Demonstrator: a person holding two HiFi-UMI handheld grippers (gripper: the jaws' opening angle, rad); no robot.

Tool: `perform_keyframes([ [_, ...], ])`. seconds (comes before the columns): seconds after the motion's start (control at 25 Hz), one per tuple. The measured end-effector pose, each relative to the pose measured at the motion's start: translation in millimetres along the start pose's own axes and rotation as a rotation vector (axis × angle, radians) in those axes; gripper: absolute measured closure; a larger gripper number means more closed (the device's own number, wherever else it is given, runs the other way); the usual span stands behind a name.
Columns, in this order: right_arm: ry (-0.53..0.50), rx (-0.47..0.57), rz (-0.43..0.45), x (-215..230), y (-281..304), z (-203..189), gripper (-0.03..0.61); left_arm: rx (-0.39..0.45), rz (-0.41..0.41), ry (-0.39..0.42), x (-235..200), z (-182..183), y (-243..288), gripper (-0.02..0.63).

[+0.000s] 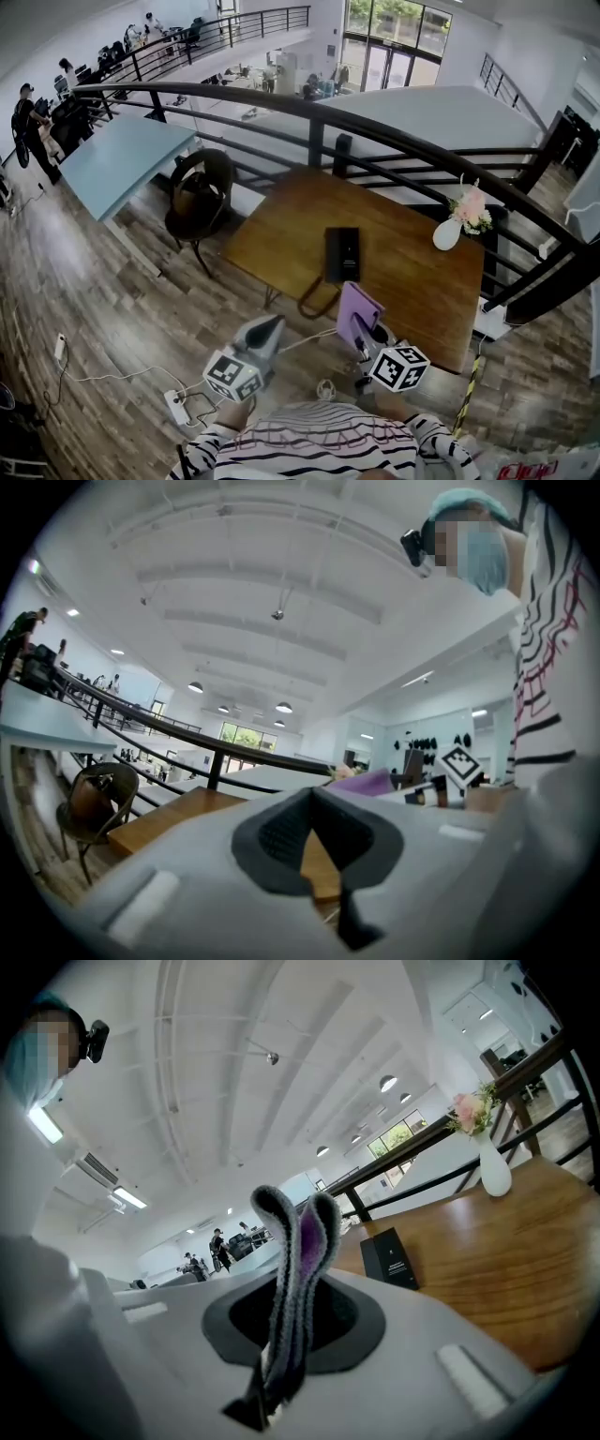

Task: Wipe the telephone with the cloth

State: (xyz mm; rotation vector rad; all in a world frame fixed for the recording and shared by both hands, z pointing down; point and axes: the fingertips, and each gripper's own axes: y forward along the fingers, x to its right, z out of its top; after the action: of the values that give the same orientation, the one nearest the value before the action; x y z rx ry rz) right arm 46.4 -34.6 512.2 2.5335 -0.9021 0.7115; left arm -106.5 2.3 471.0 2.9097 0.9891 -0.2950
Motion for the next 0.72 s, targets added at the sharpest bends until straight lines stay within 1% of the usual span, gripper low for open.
perform_keyframes([
  [0.36,-0.015,-0.036,0.055,72.1,18.4,51.8,0.541,0.014,0.044,0.001,4.6,-6.0,94.6,0.614],
  [0.56,-0.021,-0.049,0.066,99.9,24.4,70.7,0.541,0.003,0.057,-0.010,10.4,-12.0,122.5,0.614],
  [0.72,-0.005,-0.058,0.063,109.8,42.0,76.4,0.541,-0.007,0.077,-0.020,-4.9,-12.0,131.7,0.614],
])
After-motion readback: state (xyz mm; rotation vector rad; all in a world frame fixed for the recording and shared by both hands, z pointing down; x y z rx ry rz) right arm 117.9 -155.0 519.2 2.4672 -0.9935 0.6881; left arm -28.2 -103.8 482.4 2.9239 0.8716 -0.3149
